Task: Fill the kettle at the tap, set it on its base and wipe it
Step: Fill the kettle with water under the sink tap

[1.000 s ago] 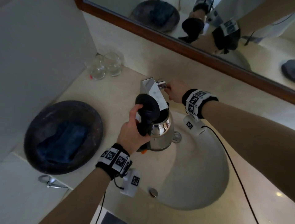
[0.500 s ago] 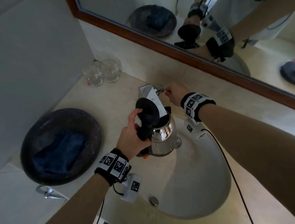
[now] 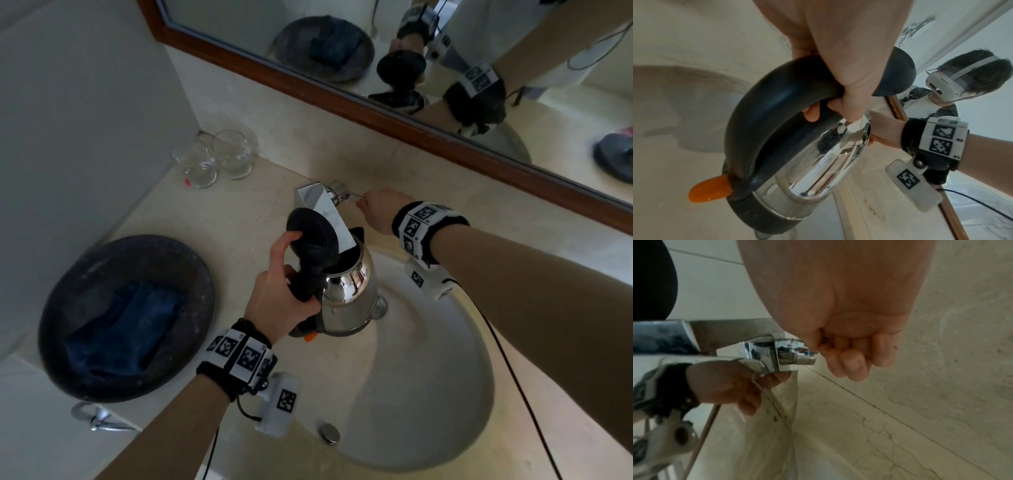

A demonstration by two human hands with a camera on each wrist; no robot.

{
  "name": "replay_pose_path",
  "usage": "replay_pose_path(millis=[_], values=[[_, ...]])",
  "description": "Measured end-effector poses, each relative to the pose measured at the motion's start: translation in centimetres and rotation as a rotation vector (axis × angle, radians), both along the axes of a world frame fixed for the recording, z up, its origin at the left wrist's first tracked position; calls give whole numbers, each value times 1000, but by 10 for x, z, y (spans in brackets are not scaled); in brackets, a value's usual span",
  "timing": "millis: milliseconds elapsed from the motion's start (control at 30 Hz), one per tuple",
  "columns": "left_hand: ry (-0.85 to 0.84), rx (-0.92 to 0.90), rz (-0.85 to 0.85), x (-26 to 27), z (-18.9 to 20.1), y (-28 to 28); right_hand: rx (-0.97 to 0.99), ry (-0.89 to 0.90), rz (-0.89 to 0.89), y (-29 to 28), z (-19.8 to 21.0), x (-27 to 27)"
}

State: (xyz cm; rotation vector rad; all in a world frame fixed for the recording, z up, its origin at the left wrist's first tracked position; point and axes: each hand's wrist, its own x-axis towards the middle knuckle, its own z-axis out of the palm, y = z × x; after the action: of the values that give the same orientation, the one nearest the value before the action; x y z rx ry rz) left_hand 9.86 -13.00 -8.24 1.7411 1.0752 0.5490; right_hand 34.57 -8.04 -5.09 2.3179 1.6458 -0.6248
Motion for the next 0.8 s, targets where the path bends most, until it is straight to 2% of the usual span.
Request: replay_pose_path(millis=[800], values=[[-2,62,46,1,3,-5,-48,-10,4,1,4,-3]])
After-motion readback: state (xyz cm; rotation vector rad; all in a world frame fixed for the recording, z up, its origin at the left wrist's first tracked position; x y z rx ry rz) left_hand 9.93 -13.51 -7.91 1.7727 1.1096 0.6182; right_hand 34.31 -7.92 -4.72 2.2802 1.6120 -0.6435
